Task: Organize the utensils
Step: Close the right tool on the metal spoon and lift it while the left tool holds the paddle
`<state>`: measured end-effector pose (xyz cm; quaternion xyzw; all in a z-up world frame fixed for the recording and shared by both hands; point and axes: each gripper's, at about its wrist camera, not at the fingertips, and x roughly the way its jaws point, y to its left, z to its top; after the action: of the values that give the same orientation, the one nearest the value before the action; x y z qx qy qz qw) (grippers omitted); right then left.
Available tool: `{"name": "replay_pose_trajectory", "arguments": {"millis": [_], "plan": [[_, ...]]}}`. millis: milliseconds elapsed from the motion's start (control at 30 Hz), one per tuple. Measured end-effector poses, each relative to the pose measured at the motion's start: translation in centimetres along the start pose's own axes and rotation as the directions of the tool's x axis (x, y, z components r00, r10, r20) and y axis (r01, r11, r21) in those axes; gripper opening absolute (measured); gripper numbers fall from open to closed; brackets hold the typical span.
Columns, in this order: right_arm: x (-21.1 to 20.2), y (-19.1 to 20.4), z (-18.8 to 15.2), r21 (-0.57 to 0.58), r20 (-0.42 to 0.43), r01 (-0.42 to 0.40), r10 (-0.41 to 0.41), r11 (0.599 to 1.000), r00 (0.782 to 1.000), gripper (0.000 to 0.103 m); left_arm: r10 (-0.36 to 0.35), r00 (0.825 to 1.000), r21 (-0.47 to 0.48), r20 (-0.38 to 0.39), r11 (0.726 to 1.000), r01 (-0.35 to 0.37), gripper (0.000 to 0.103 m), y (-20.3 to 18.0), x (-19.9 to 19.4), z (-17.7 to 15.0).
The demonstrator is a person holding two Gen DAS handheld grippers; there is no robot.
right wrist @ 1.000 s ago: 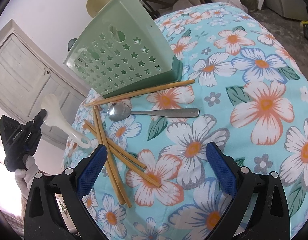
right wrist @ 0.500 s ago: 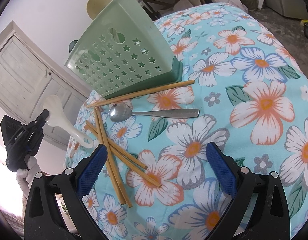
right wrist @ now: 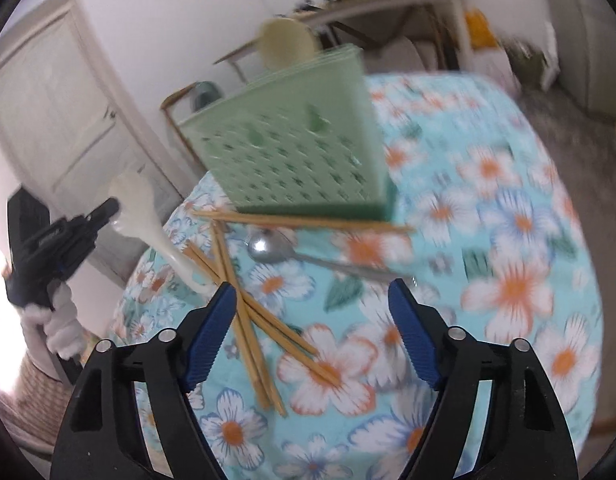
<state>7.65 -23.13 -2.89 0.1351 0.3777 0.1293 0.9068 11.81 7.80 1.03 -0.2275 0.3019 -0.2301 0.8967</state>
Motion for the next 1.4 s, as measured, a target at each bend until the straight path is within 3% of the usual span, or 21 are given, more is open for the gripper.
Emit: {"name": "replay_pose_trajectory", "arguments": {"millis": [167,333,467,700,867,967,1100,1233,1400], "plan": [[2.6,4.0,1.5,-0.218,0.004,0.091,-0.093,0.972,0.996,0.064,-0.005,1.0,-0.011,0.008,1.0,0.005,0.002,0.2,-0.1,0.1],[6.1,6.5,1.8,-0.422,-0.005,0.131,-0.147,0.897,0.989,0.06,-0.005,1.0,-0.015,0.025,1.0,0.005,0.002,0.8,-0.3,0.4],[8.4,8.0,1.5,-0.574,0.004,0.135,-0.162,0.808,0.987,0.06,-0.008,0.999,-0.031,0.039,0.999,0.009,0.002,1.6,-0.5,0.6],[11.9,9.2,0.6,-0.739,-0.03,0.134,-0.231,0.661,0.973,0.047,-0.024,0.998,-0.047,0.056,0.999,0.026,0.002,2.8,-0.3,0.6],[13.8,11.0,-0.5,-0.82,-0.022,0.143,-0.279,0.555,0.96,0.041,-0.038,0.998,-0.062,0.054,0.997,0.042,0.002,3.6,0.2,0.6],[14.7,11.6,-0.6,-0.832,0.001,0.174,-0.312,0.526,0.95,0.035,-0.044,0.997,-0.072,0.057,0.996,0.049,0.002,4.1,0.4,0.6],[16.1,13.0,-0.9,-0.835,0.038,0.225,-0.356,0.502,0.934,0.016,-0.052,0.997,-0.085,0.058,0.995,0.057,0.002,4.8,0.7,0.7],[16.8,14.2,-2.0,-0.854,0.092,0.281,-0.405,0.438,0.91,0.012,-0.056,0.997,-0.088,0.056,0.994,0.06,0.002,4.9,0.9,0.7],[17.9,14.9,-2.4,-0.839,0.104,0.32,-0.447,0.44,0.888,0.012,-0.056,0.997,-0.088,0.056,0.994,0.061,0.002,4.9,0.9,0.7]]}}
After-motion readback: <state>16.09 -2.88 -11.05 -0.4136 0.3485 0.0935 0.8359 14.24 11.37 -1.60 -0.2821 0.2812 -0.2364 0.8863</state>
